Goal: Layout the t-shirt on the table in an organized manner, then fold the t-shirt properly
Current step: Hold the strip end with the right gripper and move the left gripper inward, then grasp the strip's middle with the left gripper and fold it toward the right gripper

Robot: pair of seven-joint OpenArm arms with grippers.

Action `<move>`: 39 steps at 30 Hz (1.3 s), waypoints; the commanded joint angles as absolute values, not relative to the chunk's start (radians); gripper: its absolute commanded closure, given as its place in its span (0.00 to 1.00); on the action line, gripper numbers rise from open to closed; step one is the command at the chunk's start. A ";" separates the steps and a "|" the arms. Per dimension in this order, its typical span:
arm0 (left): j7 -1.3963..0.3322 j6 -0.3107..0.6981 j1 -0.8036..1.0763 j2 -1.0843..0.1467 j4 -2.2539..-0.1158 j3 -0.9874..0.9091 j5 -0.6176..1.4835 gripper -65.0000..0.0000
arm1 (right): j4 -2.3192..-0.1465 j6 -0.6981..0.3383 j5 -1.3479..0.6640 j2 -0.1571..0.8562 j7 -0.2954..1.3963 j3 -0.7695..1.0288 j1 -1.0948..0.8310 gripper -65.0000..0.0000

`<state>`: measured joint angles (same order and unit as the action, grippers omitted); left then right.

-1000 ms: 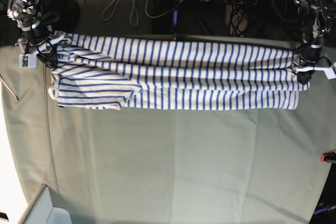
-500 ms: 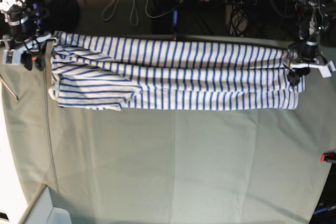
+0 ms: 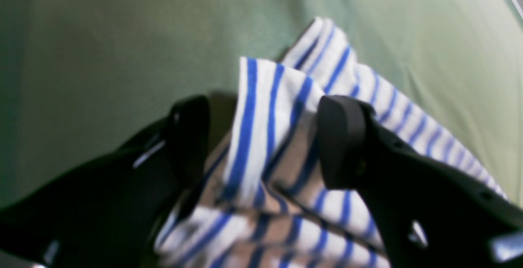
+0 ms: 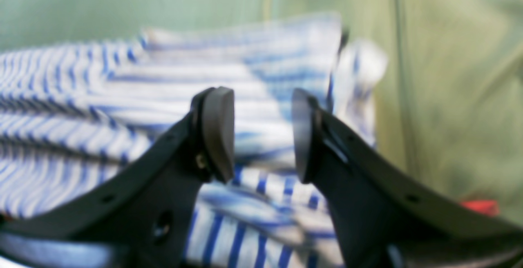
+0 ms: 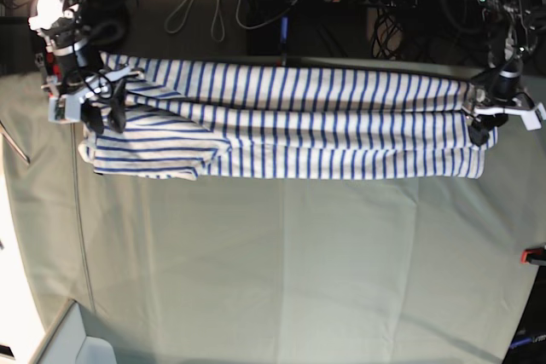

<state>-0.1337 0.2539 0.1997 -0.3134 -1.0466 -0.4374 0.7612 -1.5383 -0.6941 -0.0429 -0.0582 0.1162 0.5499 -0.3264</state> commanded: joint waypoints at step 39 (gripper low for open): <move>-0.196 0.252 0.326 -0.163 -1.685 0.108 0.512 1.00 | -1.313 -0.698 -0.062 0.015 0.079 0.559 -0.266 0.63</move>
